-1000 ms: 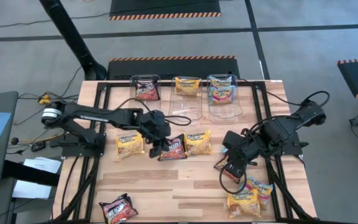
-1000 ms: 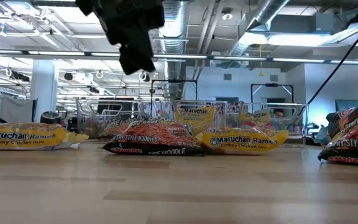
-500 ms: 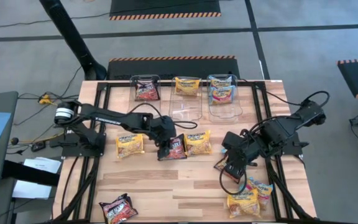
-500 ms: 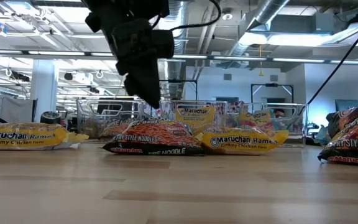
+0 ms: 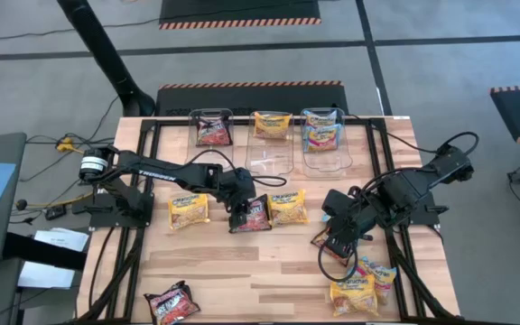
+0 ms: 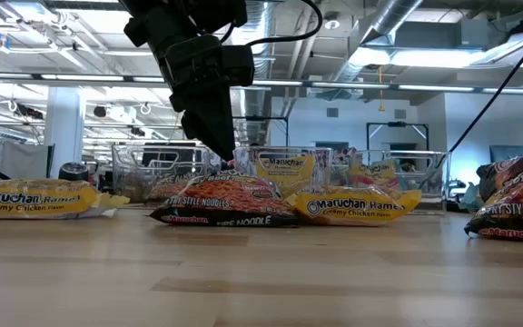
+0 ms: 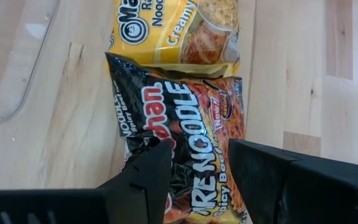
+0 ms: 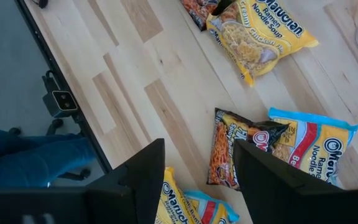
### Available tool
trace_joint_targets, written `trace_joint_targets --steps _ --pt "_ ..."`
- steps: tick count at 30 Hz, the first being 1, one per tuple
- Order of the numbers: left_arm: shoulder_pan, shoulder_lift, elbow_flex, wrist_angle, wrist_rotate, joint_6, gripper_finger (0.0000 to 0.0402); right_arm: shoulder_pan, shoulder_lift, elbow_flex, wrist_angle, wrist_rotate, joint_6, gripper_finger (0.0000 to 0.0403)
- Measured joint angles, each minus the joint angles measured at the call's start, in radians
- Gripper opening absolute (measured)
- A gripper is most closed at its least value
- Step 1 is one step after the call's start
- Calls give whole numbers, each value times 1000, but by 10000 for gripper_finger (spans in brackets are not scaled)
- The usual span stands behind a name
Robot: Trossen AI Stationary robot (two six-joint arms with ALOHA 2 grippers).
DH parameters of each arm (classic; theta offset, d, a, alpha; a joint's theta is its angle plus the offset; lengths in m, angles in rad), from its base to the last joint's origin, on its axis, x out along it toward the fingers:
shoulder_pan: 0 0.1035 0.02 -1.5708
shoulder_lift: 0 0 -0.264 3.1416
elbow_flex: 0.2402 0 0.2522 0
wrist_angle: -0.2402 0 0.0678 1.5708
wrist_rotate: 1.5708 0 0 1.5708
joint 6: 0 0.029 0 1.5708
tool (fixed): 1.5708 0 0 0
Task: Sort Maruchan noodles
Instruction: Put the black noodle pack into the left transparent bin
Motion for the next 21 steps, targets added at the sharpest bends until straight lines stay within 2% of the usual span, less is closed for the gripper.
trace_joint_targets --steps 8,15,21 --pt "0 0 -1 0 2 1 145 0 0 0 0 4 0 215" --pt "0 92 0 49 59 -17 145 0 0 0 4 4 0 215" --pt "0 140 0 36 17 -35 145 0 0 0 10 4 0 215"
